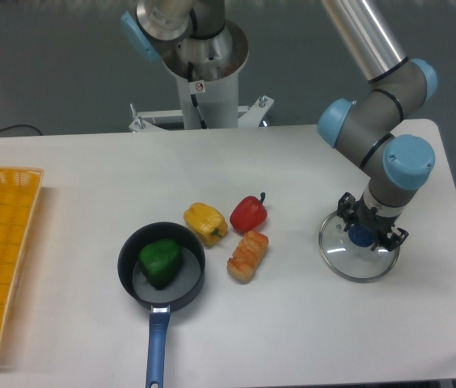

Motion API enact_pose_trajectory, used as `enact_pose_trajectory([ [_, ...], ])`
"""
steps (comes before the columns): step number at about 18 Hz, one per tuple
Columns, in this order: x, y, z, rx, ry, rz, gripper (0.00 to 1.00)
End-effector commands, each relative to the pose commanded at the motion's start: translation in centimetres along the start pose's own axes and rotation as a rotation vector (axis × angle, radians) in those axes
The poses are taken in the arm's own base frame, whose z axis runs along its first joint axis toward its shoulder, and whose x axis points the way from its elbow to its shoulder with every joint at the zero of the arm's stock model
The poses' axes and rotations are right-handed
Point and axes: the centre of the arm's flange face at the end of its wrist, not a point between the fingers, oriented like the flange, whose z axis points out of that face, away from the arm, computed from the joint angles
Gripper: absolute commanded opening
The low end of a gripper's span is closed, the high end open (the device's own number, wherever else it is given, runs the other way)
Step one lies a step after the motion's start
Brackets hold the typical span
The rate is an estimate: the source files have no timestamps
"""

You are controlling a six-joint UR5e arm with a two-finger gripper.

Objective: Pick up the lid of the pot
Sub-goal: 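Close the gripper around the blue knob of the lid, then lift the glass lid by its knob up off the table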

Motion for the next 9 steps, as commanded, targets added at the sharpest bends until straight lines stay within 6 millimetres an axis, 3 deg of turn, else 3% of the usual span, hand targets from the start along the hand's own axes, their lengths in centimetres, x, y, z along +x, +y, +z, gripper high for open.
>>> enact_pose_trajectory([
  [9, 0.1, 0.2, -1.4, 0.001, -0.018, 0.01, 0.44],
])
